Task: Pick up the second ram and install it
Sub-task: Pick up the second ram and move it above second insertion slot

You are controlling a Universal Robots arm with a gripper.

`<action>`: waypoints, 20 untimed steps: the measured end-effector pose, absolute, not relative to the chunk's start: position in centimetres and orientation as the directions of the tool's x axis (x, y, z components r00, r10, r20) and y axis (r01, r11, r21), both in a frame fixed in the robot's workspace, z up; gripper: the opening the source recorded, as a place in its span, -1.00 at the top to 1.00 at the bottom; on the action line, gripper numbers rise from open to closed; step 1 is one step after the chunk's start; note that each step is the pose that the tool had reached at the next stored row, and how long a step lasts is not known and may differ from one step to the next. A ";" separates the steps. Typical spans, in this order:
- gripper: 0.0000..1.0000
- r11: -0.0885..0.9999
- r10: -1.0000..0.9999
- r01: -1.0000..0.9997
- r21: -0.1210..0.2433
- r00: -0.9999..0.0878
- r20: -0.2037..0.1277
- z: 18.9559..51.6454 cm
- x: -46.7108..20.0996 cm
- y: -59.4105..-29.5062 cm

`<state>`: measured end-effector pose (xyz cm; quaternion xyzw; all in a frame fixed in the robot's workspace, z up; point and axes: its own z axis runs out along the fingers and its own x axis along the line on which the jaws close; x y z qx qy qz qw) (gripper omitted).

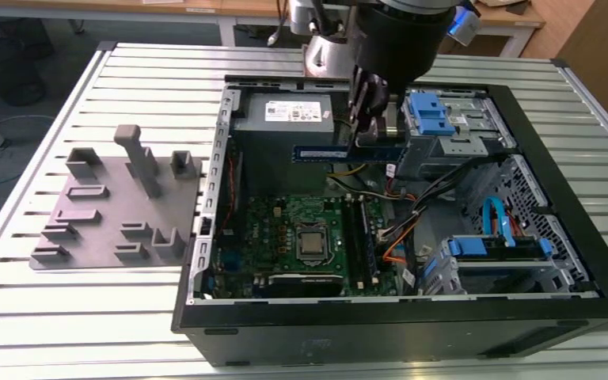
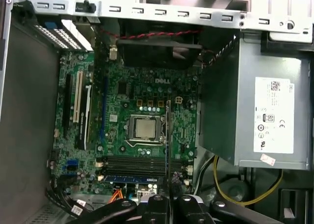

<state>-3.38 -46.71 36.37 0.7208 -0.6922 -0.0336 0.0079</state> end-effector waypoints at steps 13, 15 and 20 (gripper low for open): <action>0.73 -0.042 -0.999 -0.997 0.061 0.039 -0.038 35.5 -0.9 -46.7; 0.73 -0.042 -0.999 -0.997 0.062 0.039 -0.038 35.3 -0.6 -46.7; 0.73 -0.042 -0.999 -0.997 0.063 0.039 -0.038 34.5 -0.2 -47.1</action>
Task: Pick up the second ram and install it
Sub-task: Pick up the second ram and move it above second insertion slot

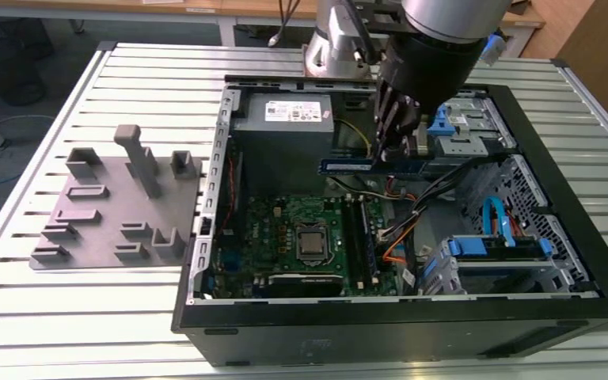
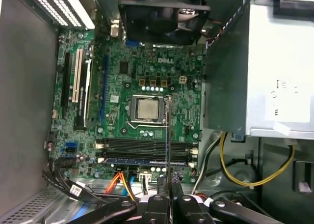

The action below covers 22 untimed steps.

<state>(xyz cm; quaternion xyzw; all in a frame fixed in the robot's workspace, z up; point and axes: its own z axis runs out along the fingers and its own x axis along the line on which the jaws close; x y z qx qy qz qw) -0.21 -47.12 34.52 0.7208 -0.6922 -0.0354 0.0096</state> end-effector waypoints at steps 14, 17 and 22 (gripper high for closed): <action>0.73 -0.042 -0.998 -0.997 0.063 0.039 -0.040 32.1 -1.4 -49.3; 0.73 -0.043 -0.997 -0.997 0.062 0.039 -0.064 32.0 -1.5 -49.3; 0.73 -0.042 -0.989 -0.997 0.058 0.033 -0.148 32.0 -1.5 -49.3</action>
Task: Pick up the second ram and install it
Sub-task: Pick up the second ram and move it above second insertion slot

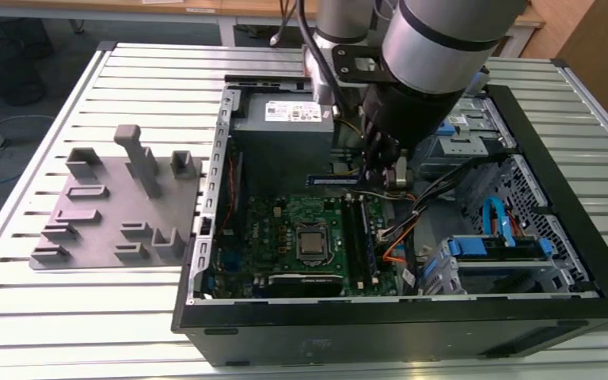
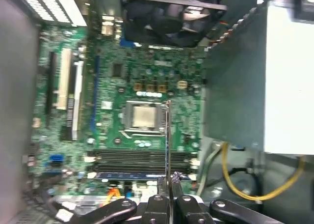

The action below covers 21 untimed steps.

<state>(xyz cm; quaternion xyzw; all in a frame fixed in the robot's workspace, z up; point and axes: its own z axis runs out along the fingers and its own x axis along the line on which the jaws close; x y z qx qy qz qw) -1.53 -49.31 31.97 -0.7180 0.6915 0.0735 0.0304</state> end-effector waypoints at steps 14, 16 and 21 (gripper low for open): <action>0.73 0.012 -0.993 -0.998 0.058 -0.018 -0.116 30.7 -2.2 -49.7; 0.73 0.013 -0.995 -0.998 0.057 -0.018 -0.103 30.7 -2.4 -49.7; 0.73 0.013 -0.995 -0.998 0.057 -0.018 -0.099 29.8 -2.6 -49.8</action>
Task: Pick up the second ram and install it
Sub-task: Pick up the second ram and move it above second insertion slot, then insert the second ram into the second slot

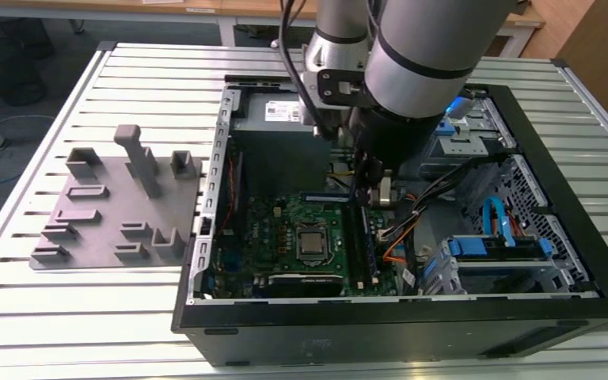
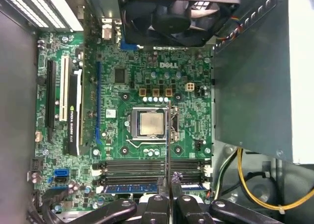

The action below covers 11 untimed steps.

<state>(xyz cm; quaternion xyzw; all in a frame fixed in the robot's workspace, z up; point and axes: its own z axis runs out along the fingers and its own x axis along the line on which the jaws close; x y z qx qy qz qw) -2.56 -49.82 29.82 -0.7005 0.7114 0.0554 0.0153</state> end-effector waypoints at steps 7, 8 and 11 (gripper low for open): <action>0.73 0.013 -0.995 -0.998 0.057 -0.019 -0.099 29.3 -2.6 -49.8; 0.73 0.013 -0.995 -0.998 0.057 -0.019 -0.099 29.3 -2.6 -49.8; 0.73 0.013 -0.995 -0.998 0.057 -0.019 -0.099 29.3 -2.6 -49.8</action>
